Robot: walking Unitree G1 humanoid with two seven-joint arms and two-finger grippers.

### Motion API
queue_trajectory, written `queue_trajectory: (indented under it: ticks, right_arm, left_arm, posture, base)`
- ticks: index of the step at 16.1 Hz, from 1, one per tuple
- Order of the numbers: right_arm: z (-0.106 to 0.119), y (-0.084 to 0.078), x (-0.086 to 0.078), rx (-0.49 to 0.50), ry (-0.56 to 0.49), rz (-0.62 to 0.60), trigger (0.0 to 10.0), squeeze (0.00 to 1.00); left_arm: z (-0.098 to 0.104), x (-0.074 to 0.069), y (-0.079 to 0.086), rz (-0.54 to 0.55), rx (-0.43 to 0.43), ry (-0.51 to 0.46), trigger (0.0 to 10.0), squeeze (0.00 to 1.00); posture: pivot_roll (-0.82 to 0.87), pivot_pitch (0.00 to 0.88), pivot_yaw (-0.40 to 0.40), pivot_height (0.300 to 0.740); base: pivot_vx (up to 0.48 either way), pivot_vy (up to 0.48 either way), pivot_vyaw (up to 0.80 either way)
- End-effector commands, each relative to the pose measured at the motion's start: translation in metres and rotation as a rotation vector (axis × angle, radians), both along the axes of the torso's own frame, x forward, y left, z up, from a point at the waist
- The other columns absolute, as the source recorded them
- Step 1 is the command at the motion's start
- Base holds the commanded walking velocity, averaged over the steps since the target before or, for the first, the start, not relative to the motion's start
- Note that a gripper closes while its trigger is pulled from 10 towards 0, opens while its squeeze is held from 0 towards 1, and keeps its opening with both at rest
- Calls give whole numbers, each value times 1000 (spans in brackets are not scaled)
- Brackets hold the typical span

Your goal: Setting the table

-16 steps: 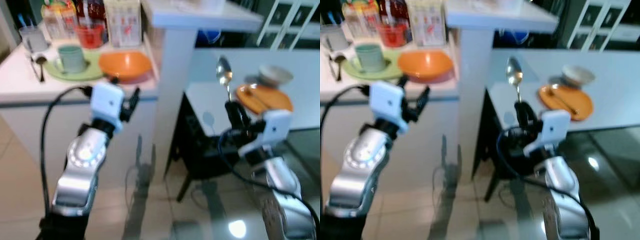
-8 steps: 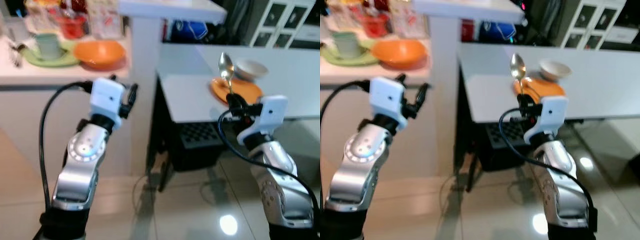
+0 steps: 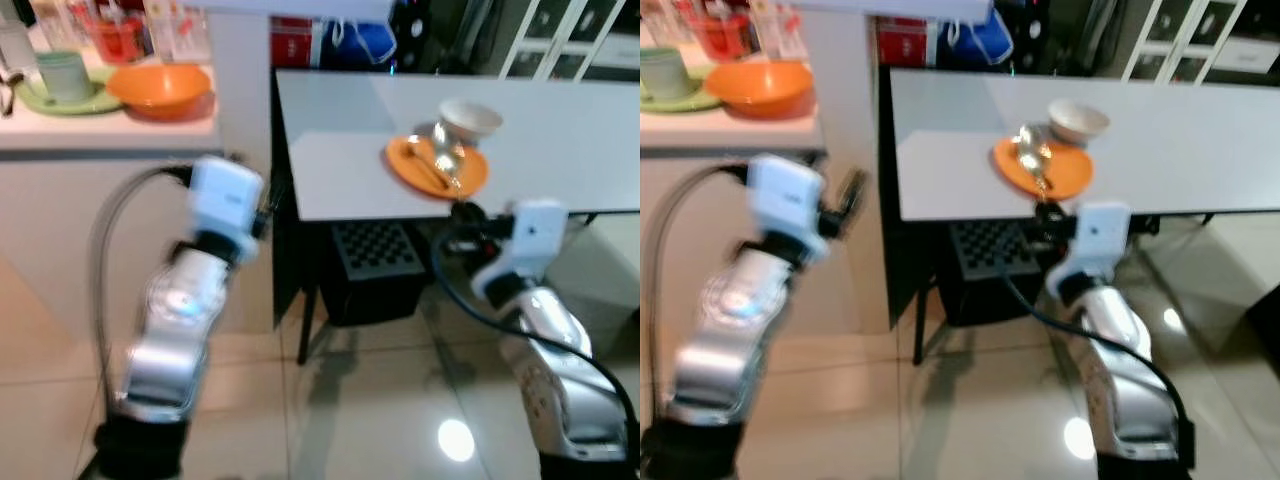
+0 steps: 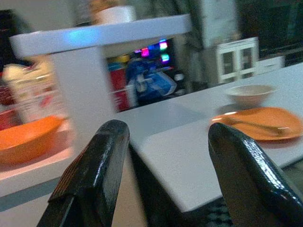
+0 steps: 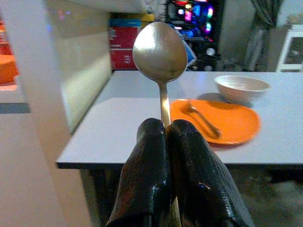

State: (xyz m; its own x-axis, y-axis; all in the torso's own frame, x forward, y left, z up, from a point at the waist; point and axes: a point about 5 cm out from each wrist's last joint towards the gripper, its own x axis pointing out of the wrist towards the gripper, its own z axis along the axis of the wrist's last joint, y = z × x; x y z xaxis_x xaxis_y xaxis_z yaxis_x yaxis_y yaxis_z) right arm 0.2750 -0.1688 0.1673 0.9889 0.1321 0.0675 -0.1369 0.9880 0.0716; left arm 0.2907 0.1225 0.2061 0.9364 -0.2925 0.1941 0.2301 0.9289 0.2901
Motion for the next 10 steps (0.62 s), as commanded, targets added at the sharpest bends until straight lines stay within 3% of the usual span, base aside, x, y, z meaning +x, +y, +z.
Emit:
queue_trajectory:
  ticks: [1,4,7,10]
  right_arm:
    - [1,1,2,-2,9,0,10000,0]
    - [-7,2,5,-13,48,-20,10000,0]
    - [-6,-5,4,11,52,-51,10000,0]
    - [-5,-13,4,41,43,-98,10000,0]
  left_arm:
    - [4,3,6,24,17,-4,10000,0]
    - [5,4,8,54,-8,11,10000,0]
    - [9,6,5,17,-31,-11,10000,0]
    - [11,4,-4,-47,-47,-16,10000,0]
  posture:
    - [39,0,-75,740]
    - [59,0,-84,740]
    - [37,0,-77,740]
    - [43,0,-72,740]
  base:
    - [0,-285,0]
    - [0,0,0]
    - [0,0,0]
    - [90,0,-627]
